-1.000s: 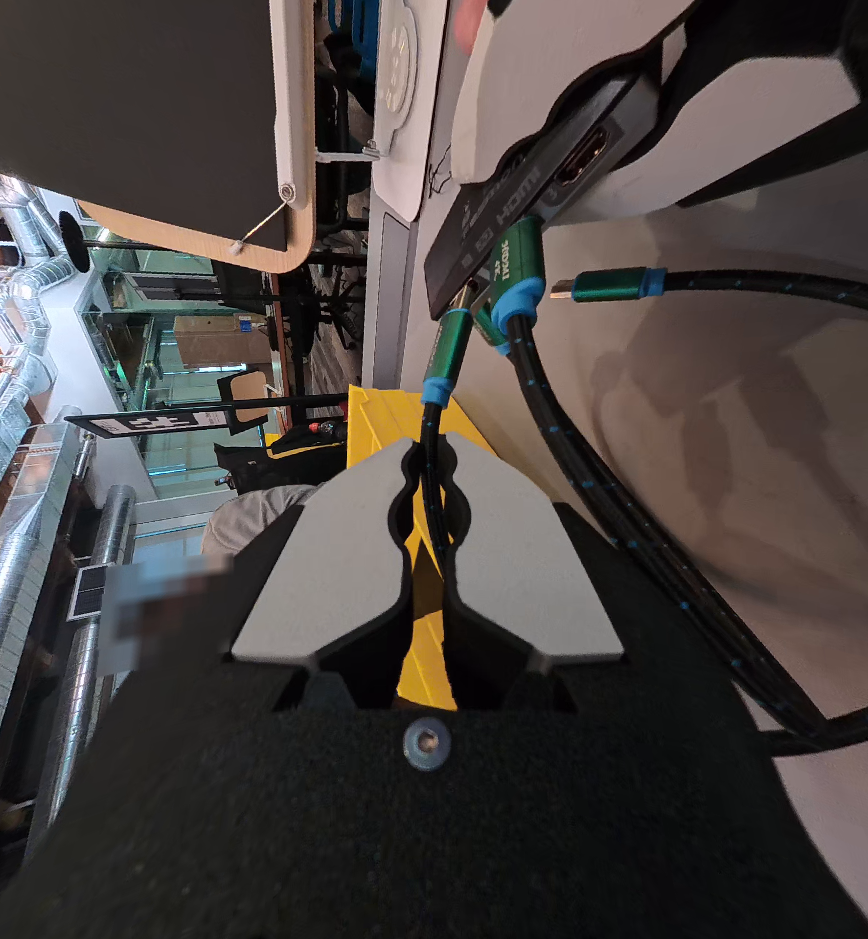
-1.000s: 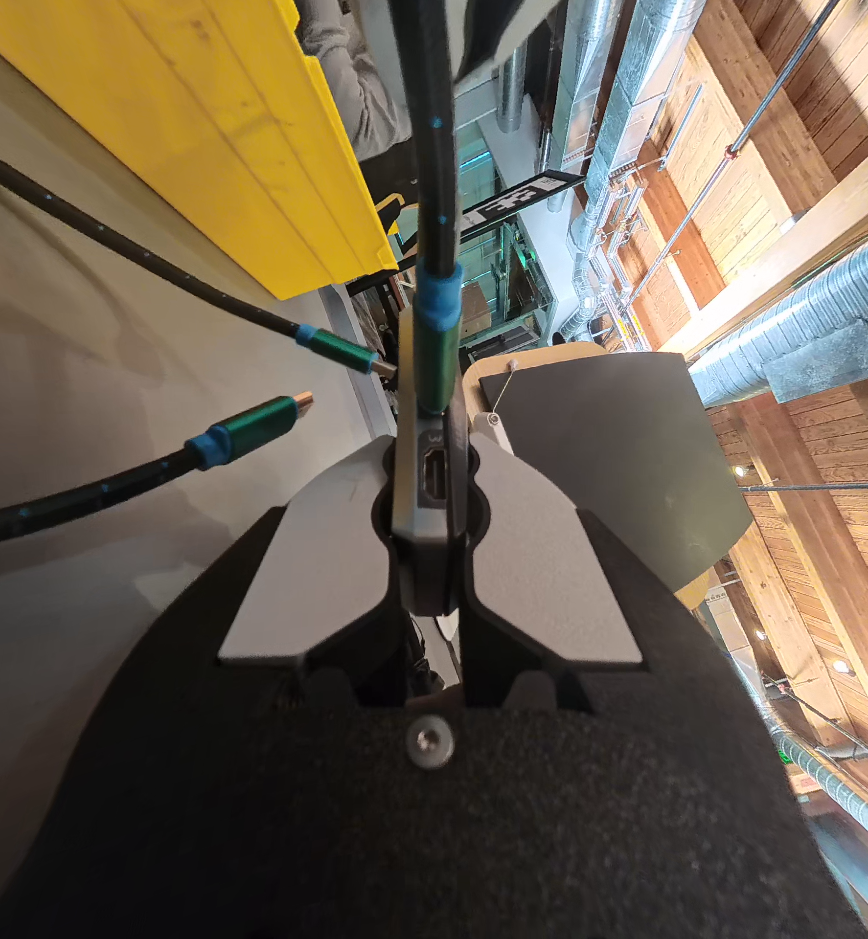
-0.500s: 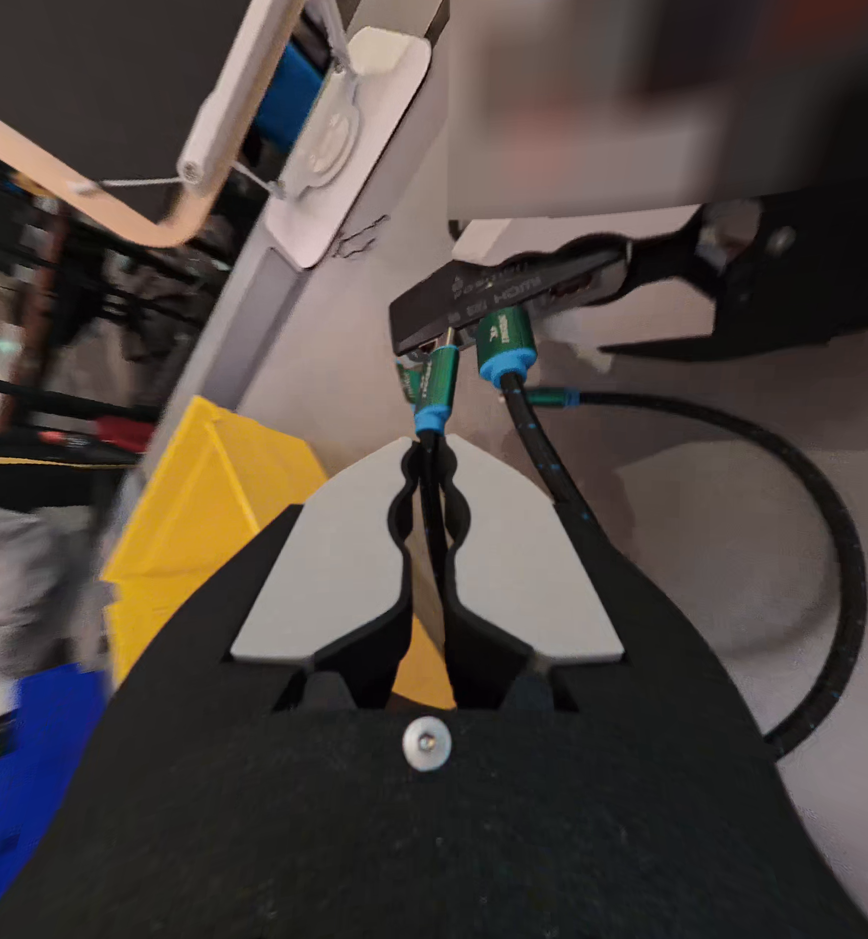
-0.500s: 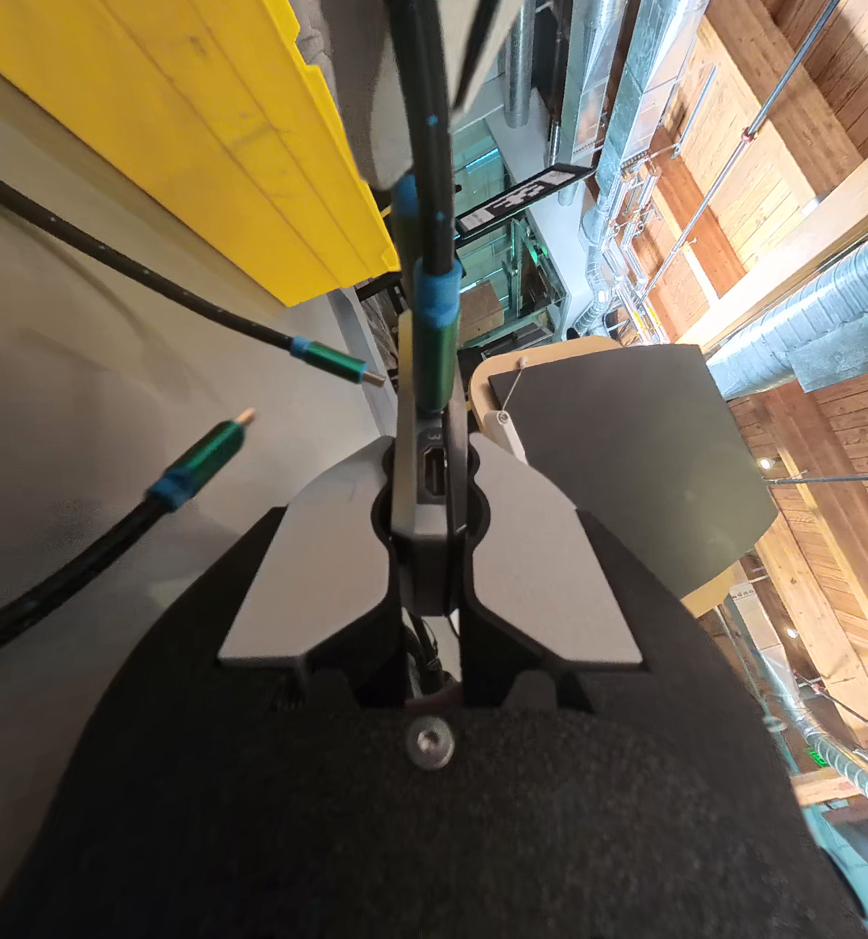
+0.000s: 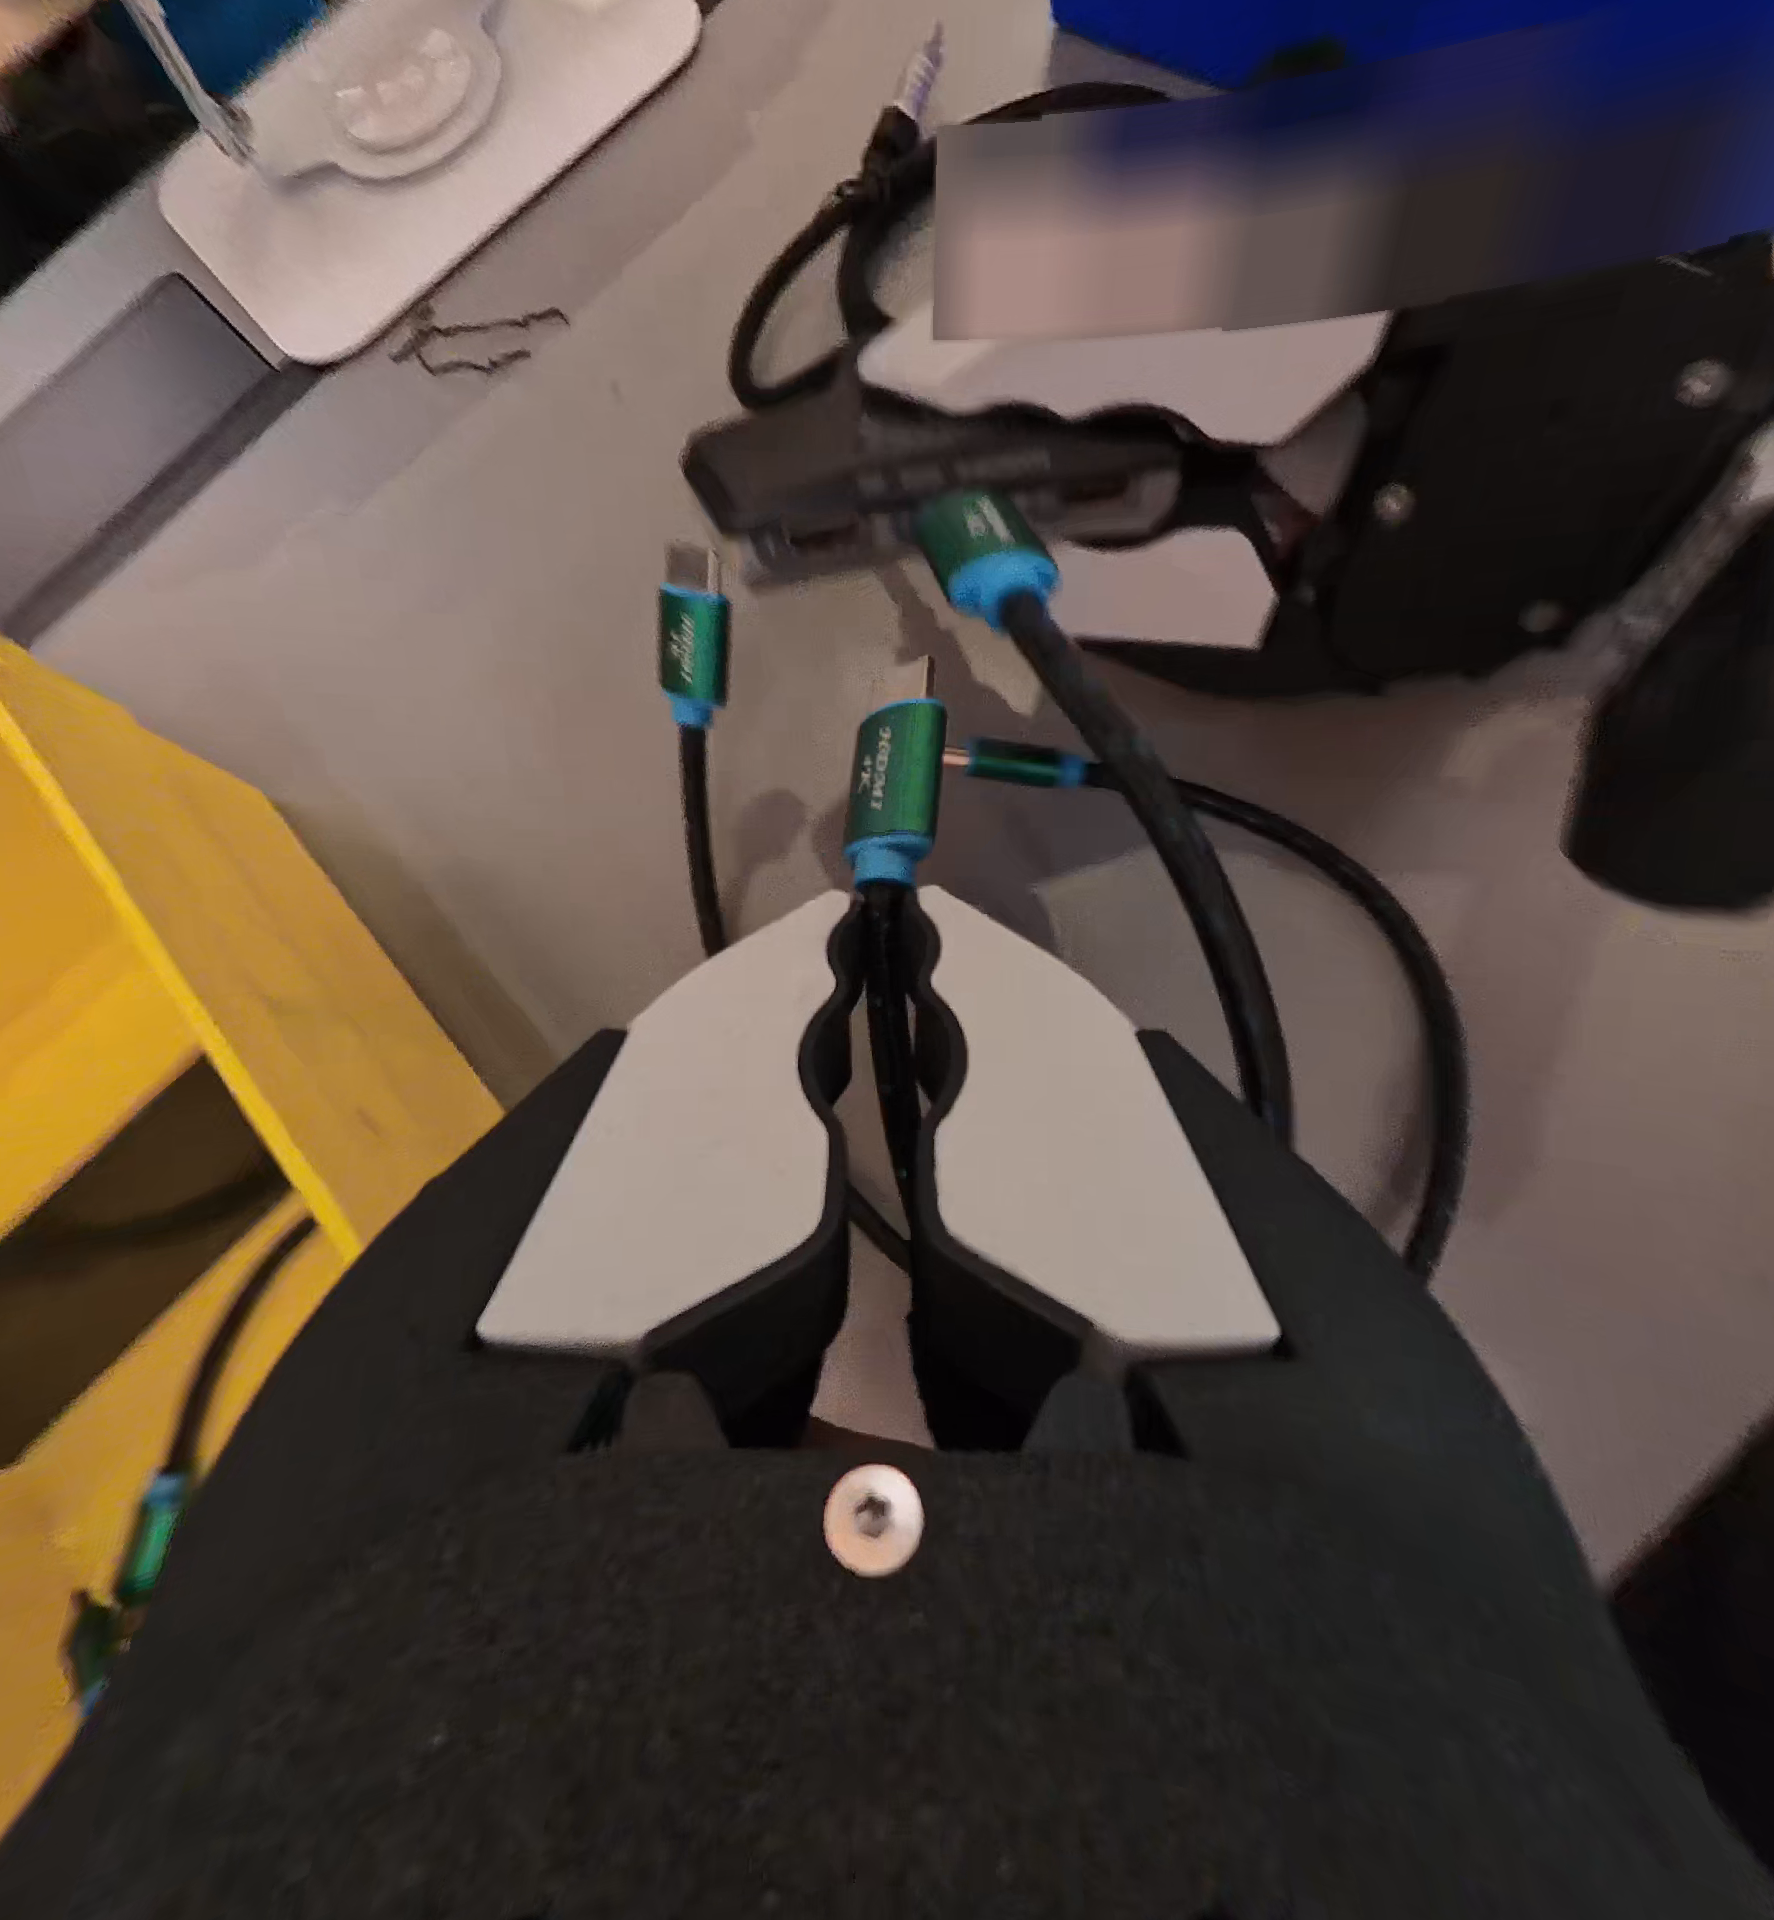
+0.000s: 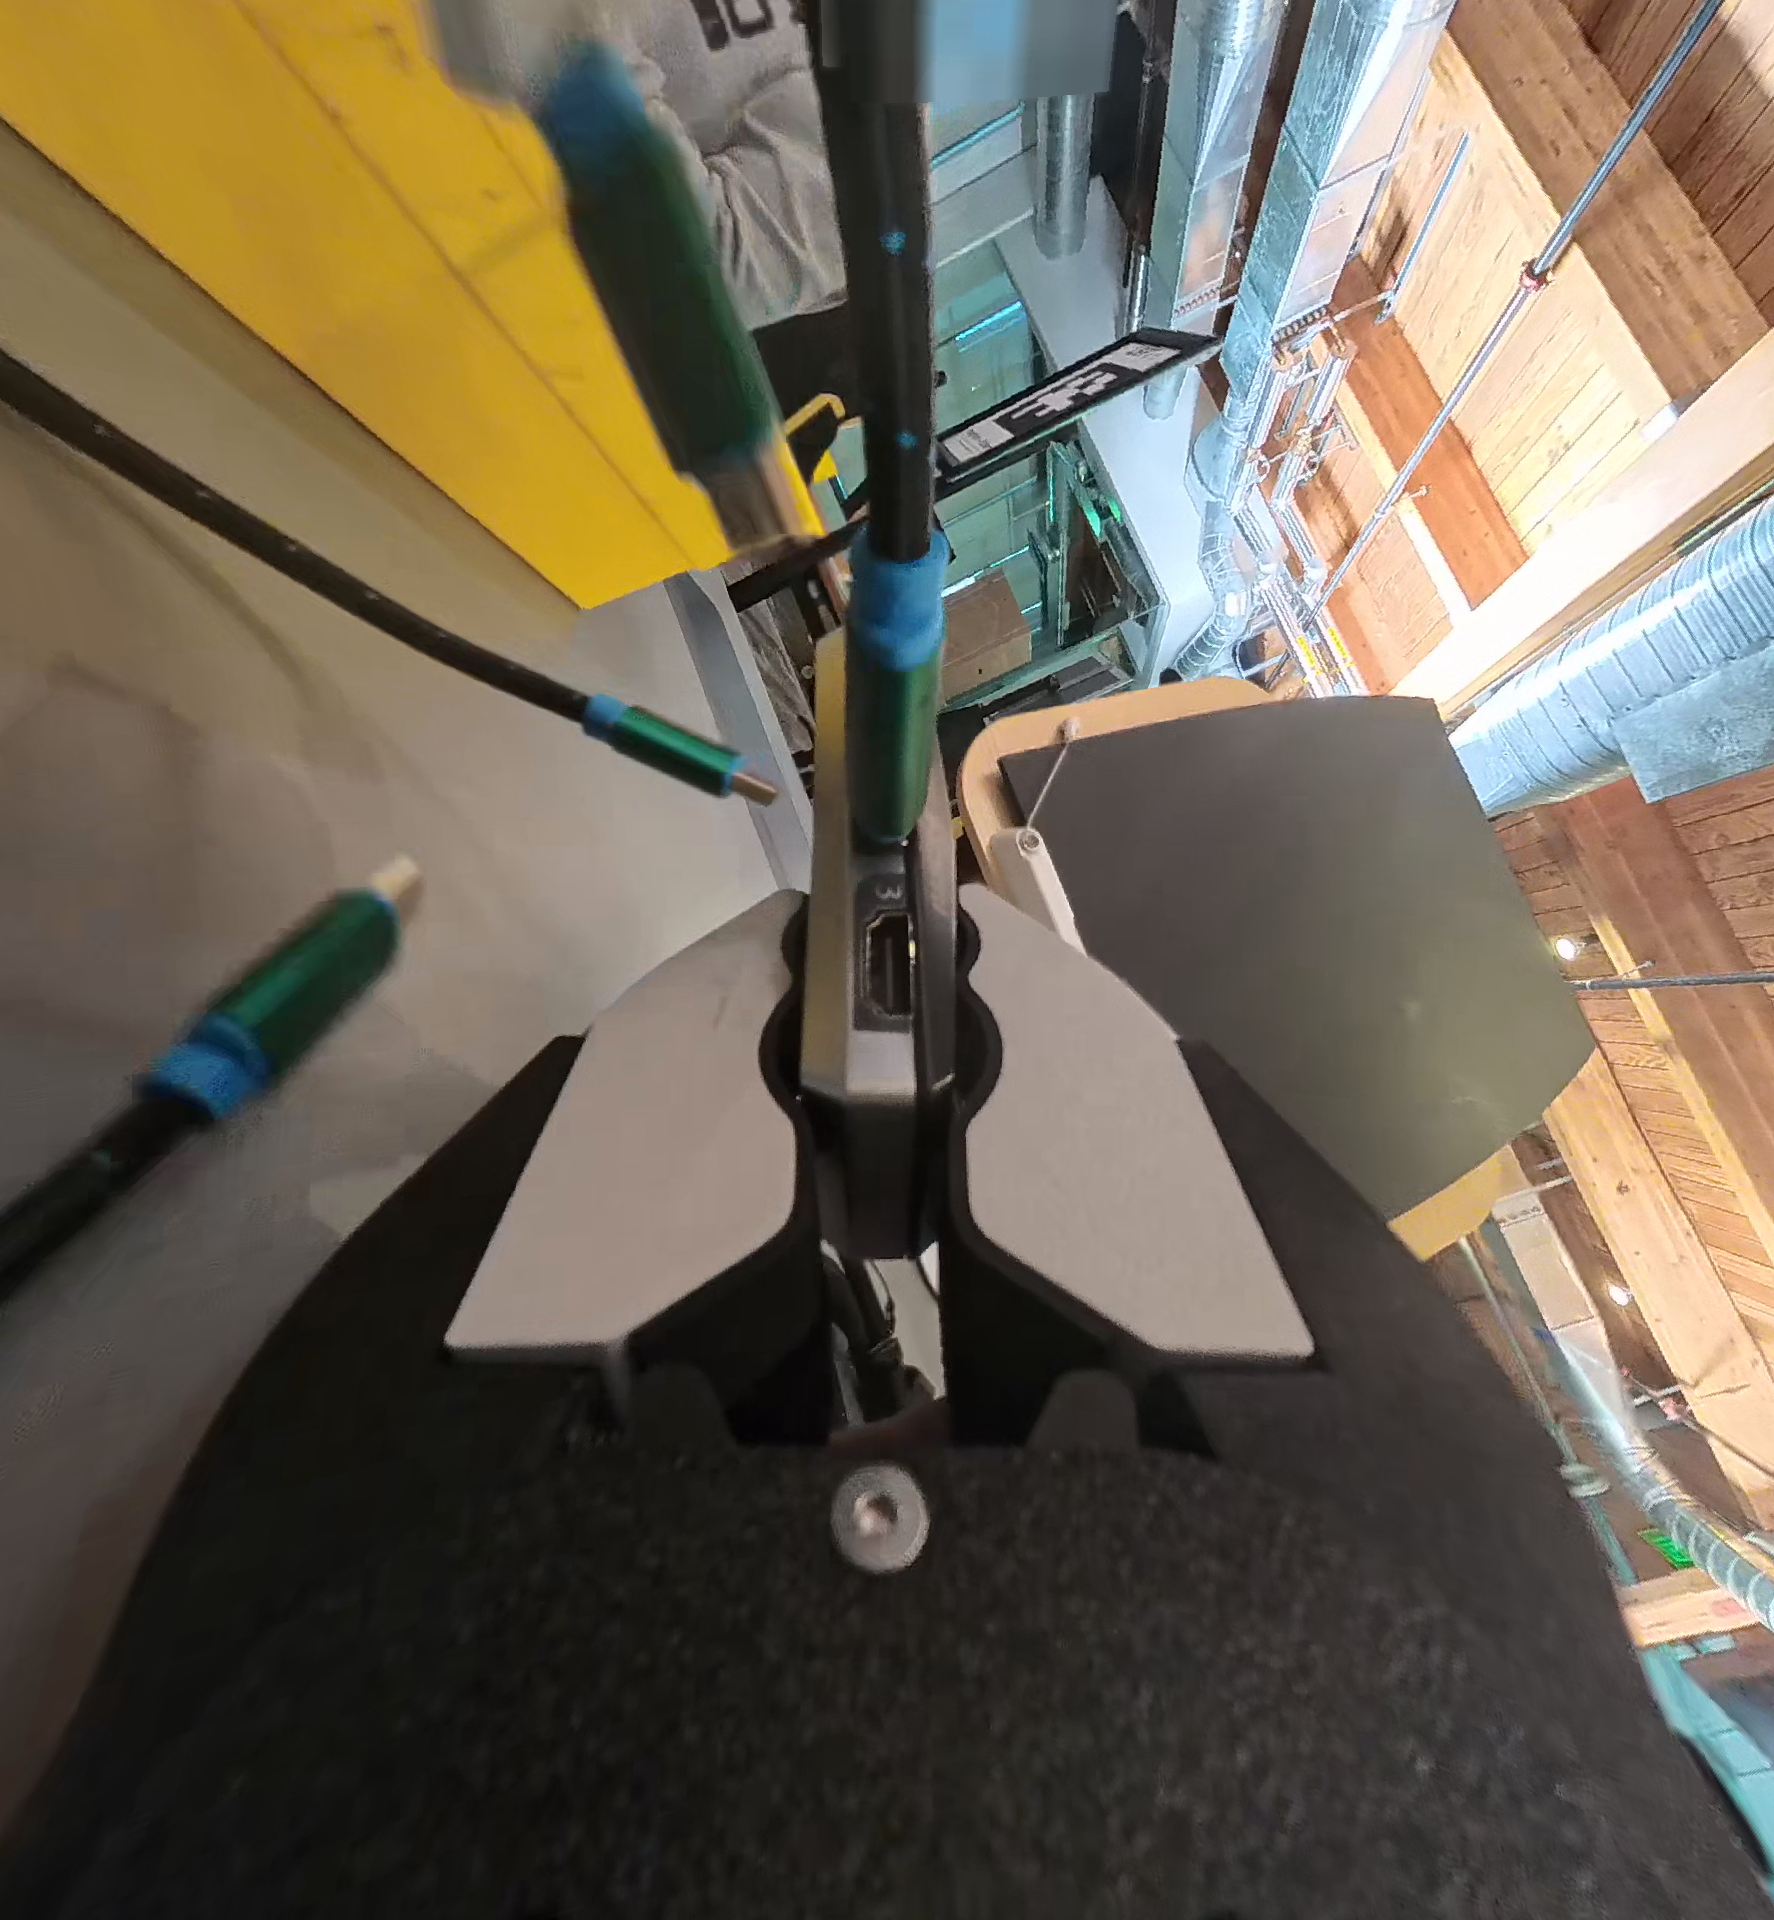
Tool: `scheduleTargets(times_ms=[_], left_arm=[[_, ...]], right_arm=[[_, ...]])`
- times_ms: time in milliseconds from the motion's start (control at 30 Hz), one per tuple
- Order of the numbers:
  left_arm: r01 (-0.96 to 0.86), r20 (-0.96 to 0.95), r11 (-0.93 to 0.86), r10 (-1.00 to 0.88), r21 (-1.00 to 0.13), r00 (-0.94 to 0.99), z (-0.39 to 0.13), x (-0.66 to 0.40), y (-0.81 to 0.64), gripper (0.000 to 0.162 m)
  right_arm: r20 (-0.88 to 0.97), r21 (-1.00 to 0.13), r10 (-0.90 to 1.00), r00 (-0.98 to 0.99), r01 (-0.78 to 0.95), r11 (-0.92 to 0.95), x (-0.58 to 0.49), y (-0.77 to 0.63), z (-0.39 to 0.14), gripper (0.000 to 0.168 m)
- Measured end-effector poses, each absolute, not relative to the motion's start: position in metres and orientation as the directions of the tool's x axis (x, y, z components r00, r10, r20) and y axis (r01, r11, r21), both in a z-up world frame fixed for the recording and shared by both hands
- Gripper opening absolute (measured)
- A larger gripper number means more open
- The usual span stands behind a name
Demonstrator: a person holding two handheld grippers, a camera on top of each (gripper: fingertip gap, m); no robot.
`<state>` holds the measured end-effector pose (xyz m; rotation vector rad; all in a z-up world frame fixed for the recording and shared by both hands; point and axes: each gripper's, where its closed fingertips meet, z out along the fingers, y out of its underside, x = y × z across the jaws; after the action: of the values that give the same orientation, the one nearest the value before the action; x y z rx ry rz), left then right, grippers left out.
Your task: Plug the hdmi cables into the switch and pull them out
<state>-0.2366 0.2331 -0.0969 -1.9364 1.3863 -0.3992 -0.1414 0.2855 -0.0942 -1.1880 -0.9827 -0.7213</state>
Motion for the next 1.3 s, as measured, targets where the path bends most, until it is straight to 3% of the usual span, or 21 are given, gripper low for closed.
scheduleTargets(times_ms=[133, 333, 467, 700, 800, 1000, 1133, 1167, 1200, 1300], left_arm=[[-0.61, -0.003, -0.312, -0.889, -0.729, 0.458, -0.112, -0.281, 0.193, 0.006], [-0.313, 0.394, -0.635, -0.72, -0.707, 0.571, -0.146, -0.328, 0.155, 0.006], [-0.216, 0.45, -0.676, -0.661, -0.704, 0.601, -0.144, -0.338, 0.163, 0.008], [-0.034, 0.594, -0.736, -0.573, -0.677, 0.565, -0.134, -0.357, 0.161, 0.026], [-0.068, 0.612, -0.762, -0.566, -0.644, 0.551, -0.141, -0.357, 0.161, 0.026], [-0.352, 0.536, -0.774, -0.623, -0.526, 0.57, -0.181, -0.344, 0.158, 0.029], [-0.355, 0.592, -0.804, -0.593, -0.478, 0.546, -0.183, -0.335, 0.158, 0.022], [-0.352, 0.607, -0.81, -0.585, -0.469, 0.538, -0.185, -0.333, 0.157, 0.009], [-0.341, 0.627, -0.816, -0.577, -0.466, 0.523, -0.184, -0.331, 0.156, 0.006], [-0.301, 0.623, -0.794, -0.603, -0.528, 0.497, -0.173, -0.332, 0.162, 0.006]], right_arm=[[0.856, -0.506, 0.041, 0.515, 0.82, 0.27, -0.133, 0.285, -0.087, 0.023], [0.798, -0.589, 0.057, 0.6, 0.755, 0.287, -0.128, 0.287, -0.08, 0.023], [0.806, -0.579, 0.055, 0.589, 0.766, 0.28, -0.129, 0.286, -0.081, 0.023], [0.806, -0.581, 0.064, 0.588, 0.766, 0.274, -0.13, 0.287, -0.083, 0.023], [0.804, -0.586, 0.073, 0.59, 0.764, 0.271, -0.13, 0.287, -0.084, 0.023], [0.803, -0.589, 0.089, 0.589, 0.763, 0.266, -0.131, 0.288, -0.086, 0.023], [0.801, -0.594, 0.101, 0.591, 0.761, 0.262, -0.132, 0.289, -0.087, 0.023], [0.799, -0.596, 0.103, 0.592, 0.76, 0.26, -0.132, 0.289, -0.088, 0.023], [0.798, -0.598, 0.106, 0.593, 0.758, 0.259, -0.132, 0.289, -0.088, 0.023], [0.797, -0.6, 0.108, 0.595, 0.756, 0.261, -0.132, 0.289, -0.088, 0.023]])
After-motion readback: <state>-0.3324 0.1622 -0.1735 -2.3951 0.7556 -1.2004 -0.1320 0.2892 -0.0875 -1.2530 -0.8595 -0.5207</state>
